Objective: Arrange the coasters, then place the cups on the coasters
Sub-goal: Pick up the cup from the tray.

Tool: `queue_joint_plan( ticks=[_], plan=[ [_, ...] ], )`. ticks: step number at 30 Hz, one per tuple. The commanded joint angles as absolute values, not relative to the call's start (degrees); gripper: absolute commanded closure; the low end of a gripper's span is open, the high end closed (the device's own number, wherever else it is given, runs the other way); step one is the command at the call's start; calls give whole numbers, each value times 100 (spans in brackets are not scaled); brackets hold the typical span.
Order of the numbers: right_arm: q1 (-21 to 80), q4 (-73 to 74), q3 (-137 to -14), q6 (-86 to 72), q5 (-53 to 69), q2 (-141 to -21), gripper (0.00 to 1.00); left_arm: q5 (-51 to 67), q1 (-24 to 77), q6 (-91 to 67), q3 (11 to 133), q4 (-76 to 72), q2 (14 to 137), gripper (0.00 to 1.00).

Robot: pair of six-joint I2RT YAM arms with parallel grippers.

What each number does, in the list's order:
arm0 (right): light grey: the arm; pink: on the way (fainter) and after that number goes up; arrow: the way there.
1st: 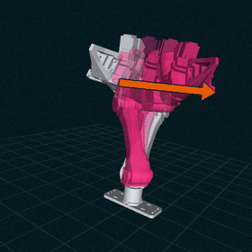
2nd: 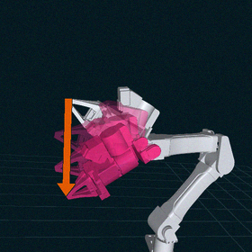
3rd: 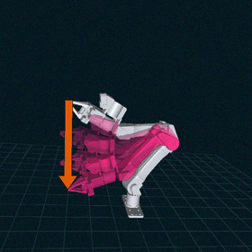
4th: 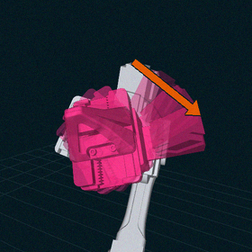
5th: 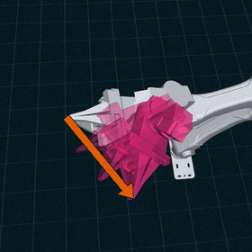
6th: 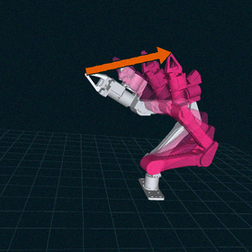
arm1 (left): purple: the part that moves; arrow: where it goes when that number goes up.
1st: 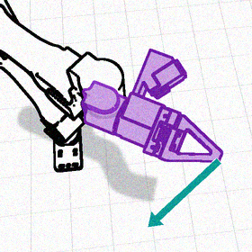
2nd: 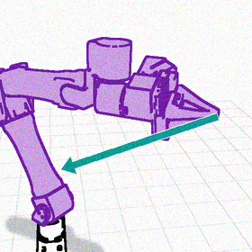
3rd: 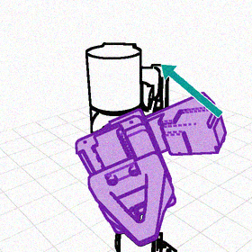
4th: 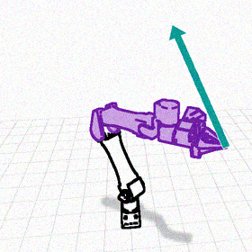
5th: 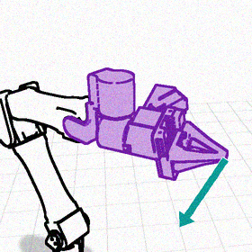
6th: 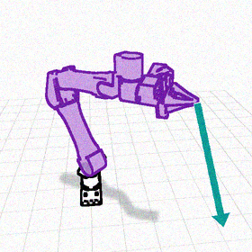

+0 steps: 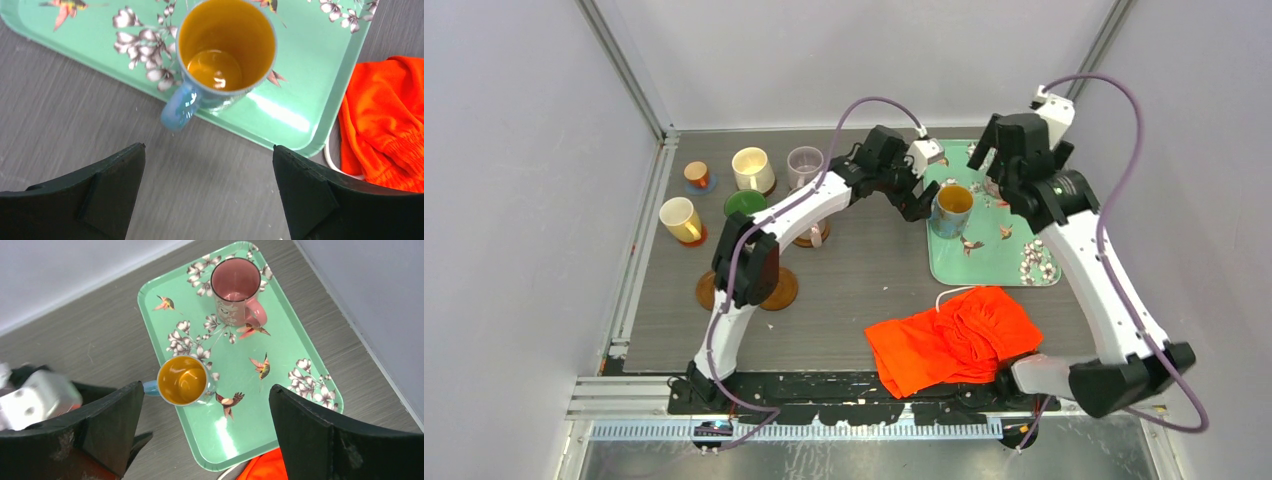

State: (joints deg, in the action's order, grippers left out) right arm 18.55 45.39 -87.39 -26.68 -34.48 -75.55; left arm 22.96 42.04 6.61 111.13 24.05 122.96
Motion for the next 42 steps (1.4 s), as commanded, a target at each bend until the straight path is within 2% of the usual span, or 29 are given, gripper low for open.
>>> queue_joint_plan(
  ticks=[1,8,16,20,28,33,42],
  plan=[
    [1847,4559,-8602,-2889,-3633,-6817,0,2875,4245,1214,11921,2529,12911,0],
    [1840,4590,-8467,-2797,-3638,-6200,0,3067,4275,1438,13156,3032,13840,0],
    [1839,4572,-8375,-2742,-3672,-6095,0,3232,4512,1339,13508,3322,14208,0],
    [1844,4540,-8349,-2733,-3645,-6071,0,3146,4649,1217,13199,3260,14041,6],
    [1844,4496,-8281,-2708,-3656,-5987,0,2578,4843,746,12326,2924,13523,28],
    [1845,4465,-8254,-2681,-3668,-5941,0,1939,4912,488,12051,2524,13361,31],
    [1842,4491,-8140,-2655,-3707,-5837,0,885,5130,406,12615,2821,13686,42]
  ],
)
